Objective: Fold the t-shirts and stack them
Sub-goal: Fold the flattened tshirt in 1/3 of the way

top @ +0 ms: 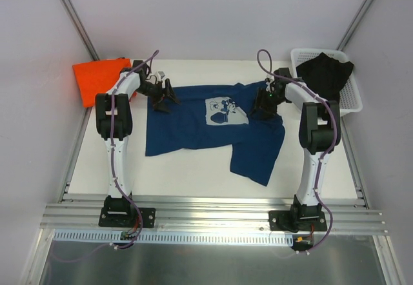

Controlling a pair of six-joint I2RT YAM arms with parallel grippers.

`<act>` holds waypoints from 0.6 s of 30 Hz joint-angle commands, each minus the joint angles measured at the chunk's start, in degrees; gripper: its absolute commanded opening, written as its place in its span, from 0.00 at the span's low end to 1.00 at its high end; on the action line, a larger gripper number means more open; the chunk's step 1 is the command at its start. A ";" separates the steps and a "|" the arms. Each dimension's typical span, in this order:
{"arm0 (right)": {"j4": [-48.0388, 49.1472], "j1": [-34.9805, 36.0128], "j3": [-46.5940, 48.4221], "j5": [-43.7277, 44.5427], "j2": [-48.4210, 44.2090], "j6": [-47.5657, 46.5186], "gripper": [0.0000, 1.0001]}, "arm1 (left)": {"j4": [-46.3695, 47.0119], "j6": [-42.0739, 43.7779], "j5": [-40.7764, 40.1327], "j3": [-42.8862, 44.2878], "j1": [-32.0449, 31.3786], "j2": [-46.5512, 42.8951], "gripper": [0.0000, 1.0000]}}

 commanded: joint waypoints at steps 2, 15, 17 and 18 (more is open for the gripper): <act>-3.95 -2.04 3.02 4.93 -0.20 -1.28 0.59 | -1.09 -0.24 -1.88 0.15 0.29 -1.82 0.70; -4.04 -3.80 14.90 7.84 6.22 -3.30 0.59 | -2.06 1.34 -2.50 -7.76 -1.03 -9.83 0.71; -4.04 -3.88 14.28 8.10 5.26 -3.65 0.59 | -2.15 1.43 -2.94 -7.76 -0.94 -10.61 0.70; -4.21 -3.71 14.11 8.10 4.65 -3.65 0.59 | -2.23 1.78 -3.20 -7.67 -0.85 -11.05 0.70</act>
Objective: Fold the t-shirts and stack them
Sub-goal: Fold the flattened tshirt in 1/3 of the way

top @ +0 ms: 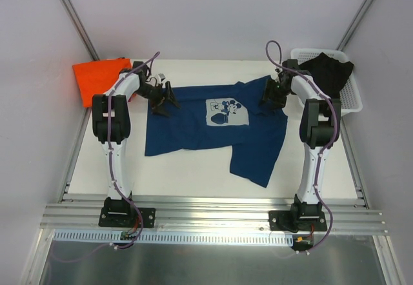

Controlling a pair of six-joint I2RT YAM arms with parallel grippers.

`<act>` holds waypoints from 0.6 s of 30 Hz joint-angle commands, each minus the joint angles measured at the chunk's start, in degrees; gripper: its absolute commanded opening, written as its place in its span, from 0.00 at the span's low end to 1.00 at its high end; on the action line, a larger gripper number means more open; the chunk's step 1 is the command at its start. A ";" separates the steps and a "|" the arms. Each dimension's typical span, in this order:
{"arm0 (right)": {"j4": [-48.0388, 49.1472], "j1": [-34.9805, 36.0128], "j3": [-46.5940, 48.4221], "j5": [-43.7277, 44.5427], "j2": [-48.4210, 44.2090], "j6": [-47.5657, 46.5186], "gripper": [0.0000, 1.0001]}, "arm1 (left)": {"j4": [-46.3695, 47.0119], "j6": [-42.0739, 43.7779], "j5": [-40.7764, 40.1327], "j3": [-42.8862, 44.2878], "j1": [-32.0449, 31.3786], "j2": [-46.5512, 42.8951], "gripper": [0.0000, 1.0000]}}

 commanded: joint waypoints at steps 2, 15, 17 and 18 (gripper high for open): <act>-1.65 0.38 1.34 1.24 -4.28 -1.29 0.59 | -1.67 1.65 -1.59 0.20 -0.30 -5.94 0.71; -9.56 6.44 -17.87 1.34 -28.96 -1.20 0.61 | -4.47 8.41 -14.59 -1.38 0.22 -17.54 0.68; -10.79 7.93 -21.93 -0.24 -33.70 -0.68 0.61 | -6.40 10.08 -16.79 -3.39 0.31 -19.57 0.64; -11.49 8.20 -27.00 -1.64 -35.30 -0.33 0.61 | -6.93 10.79 -16.88 -4.53 0.31 -20.27 0.63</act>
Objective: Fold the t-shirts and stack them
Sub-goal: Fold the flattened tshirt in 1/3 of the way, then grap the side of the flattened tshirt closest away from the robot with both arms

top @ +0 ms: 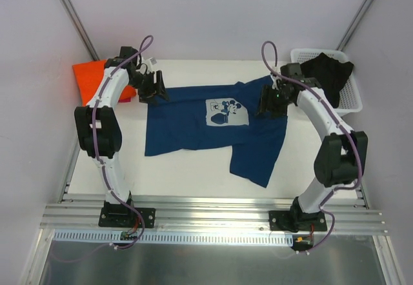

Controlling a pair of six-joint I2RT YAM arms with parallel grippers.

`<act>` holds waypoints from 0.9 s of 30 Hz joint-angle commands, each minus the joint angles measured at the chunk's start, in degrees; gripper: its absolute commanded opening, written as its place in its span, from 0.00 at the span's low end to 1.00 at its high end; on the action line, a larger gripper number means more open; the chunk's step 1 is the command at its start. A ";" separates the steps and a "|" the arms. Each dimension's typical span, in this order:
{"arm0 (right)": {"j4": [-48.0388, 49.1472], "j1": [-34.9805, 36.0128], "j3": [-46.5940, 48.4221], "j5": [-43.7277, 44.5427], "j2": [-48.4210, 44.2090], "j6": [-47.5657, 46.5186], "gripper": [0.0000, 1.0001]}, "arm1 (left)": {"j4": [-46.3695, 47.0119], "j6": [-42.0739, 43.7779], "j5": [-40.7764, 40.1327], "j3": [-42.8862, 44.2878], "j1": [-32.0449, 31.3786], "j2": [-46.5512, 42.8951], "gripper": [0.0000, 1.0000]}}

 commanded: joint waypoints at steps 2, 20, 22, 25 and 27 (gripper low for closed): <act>-5.60 1.47 -12.97 -3.78 -7.58 1.97 0.61 | -4.84 5.18 -4.95 -7.15 0.86 -6.58 0.60; -8.06 0.50 -43.94 -8.88 -22.18 7.95 0.49 | -2.38 4.48 -11.19 -27.82 4.37 -14.58 0.48; -8.59 0.59 -43.94 -9.14 -22.36 7.87 0.48 | -2.56 4.04 -11.89 -27.74 4.73 -15.11 0.49; -7.98 0.85 -45.08 -9.85 -22.27 8.30 0.47 | -2.82 4.04 -12.07 -27.30 5.25 -15.63 0.49; -6.75 0.94 -45.70 -10.11 -22.01 8.92 0.45 | -3.08 4.04 -12.51 -26.77 5.52 -15.72 0.49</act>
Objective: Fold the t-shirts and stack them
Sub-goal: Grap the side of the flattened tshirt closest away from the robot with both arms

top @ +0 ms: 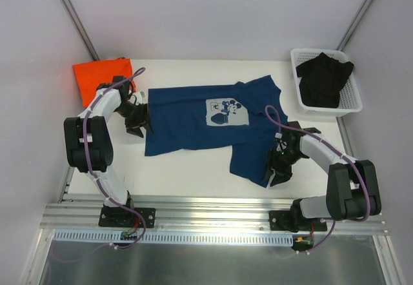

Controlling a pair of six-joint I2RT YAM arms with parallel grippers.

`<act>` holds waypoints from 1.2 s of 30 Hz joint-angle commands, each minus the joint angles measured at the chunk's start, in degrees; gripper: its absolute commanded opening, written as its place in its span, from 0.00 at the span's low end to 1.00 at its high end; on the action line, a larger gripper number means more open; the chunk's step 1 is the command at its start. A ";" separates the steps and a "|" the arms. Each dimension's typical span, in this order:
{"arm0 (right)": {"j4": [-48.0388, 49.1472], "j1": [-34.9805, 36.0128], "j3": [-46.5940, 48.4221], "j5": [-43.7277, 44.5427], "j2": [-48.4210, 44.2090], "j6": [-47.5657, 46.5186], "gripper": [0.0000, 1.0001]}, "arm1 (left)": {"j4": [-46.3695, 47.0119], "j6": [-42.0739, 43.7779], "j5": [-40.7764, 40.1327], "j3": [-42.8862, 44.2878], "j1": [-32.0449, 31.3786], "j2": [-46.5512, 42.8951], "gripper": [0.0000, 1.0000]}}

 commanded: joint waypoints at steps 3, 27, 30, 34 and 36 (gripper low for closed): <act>1.87 0.61 -2.29 -1.65 -1.02 2.80 0.41 | -1.38 0.21 -2.03 2.13 1.72 -3.00 0.48; 6.89 0.61 0.87 2.13 7.33 2.45 0.18 | -3.23 -0.40 1.84 8.99 9.80 -1.60 0.47; 6.45 0.61 0.25 2.39 6.89 2.19 0.18 | -3.40 -0.40 2.37 9.77 9.81 -1.25 0.47; 6.10 0.53 -1.06 2.30 5.22 2.19 0.13 | -3.84 -0.23 2.10 9.43 9.89 -1.42 0.47; 5.66 0.61 -1.51 1.52 4.60 2.28 0.09 | -4.02 -0.05 2.19 8.29 9.90 -1.95 0.47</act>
